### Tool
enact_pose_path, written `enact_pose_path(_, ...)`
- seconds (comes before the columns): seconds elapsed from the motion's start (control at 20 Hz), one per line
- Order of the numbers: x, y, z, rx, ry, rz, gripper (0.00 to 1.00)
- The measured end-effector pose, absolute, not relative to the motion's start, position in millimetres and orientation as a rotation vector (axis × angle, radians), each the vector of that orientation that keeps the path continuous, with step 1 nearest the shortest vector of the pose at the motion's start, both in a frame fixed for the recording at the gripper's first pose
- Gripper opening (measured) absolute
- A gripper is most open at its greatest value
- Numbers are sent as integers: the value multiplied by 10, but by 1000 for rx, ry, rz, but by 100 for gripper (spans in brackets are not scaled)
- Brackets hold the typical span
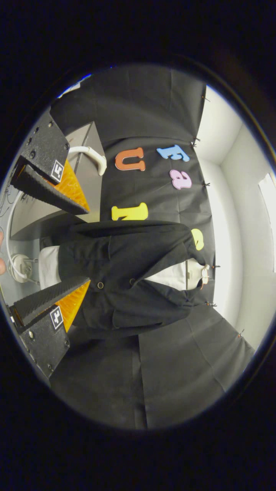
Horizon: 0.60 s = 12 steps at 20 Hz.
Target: Iron the clothes twice with a garment steamer, once on the left side and once on the right side.
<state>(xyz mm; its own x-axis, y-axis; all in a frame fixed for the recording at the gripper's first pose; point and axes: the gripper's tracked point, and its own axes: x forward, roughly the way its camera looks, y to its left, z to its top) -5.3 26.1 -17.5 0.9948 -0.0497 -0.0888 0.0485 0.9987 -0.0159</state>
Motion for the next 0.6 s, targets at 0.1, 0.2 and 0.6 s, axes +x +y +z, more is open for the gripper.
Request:
enact_pose_path(0.1, -62, 339, -191, -12, 100, -62, 100)
enact_pose_path(0.2, -62, 458, -221, -14, 116, -72, 100)
enact_pose_path(0.6, 117, 1383, -263, 2, 184, -9, 100)
